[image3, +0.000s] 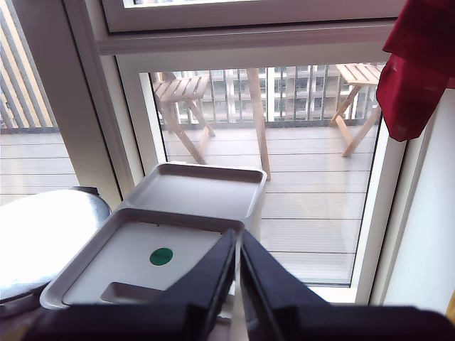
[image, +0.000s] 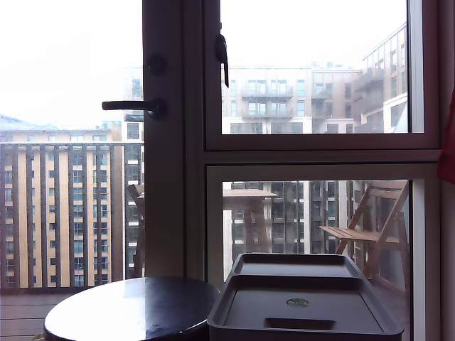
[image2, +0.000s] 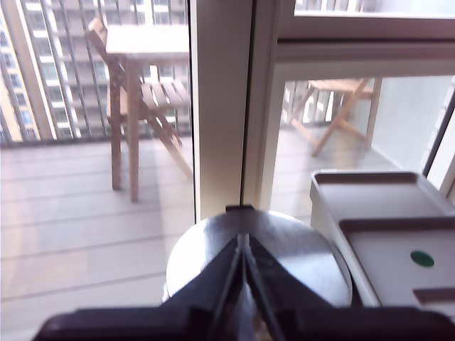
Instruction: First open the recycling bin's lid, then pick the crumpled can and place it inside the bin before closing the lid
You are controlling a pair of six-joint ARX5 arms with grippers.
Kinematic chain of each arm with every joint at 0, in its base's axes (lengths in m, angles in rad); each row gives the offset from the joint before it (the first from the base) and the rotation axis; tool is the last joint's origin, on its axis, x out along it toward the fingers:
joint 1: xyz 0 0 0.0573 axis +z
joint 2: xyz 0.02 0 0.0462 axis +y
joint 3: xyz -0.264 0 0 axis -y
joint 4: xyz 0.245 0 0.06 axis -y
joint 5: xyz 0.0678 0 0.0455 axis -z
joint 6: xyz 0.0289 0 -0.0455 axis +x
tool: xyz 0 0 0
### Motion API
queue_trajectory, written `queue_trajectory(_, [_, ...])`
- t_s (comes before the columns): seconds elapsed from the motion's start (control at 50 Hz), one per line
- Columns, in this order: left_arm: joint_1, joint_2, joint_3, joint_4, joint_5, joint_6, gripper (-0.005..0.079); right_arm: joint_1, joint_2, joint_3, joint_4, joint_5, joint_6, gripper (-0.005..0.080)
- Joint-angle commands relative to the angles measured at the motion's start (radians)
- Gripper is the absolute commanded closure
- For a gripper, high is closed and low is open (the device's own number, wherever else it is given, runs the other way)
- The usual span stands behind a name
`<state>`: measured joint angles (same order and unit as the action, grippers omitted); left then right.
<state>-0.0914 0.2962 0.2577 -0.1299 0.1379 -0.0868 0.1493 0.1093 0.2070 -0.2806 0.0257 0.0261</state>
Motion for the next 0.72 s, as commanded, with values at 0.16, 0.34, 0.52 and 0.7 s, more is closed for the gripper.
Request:
queue_trajectory(0.16, [-0.001,-0.095,-0.016,-0.150,-0.001,-0.014,0.0765,0.016,-0.070,-0.009,-0.120,-0.024,0.052,0.0765])
queue_trajectory(0.34, [-0.001,-0.129,-0.016,-0.211,0.000,-0.027,0.0765,0.016,-0.070,-0.009,-0.208,-0.023,0.063,0.0765])
queue_trajectory(0.52, [-0.001,-0.128,-0.016,-0.233,0.000,-0.027,0.0765,0.016,-0.070,-0.009,-0.284,-0.023,0.064,0.0765])
queue_trajectory(0.7, [-0.001,-0.128,-0.016,-0.233,0.000,-0.029,0.0765,0.016,-0.070,-0.009,-0.346,-0.023,0.064,0.0765])
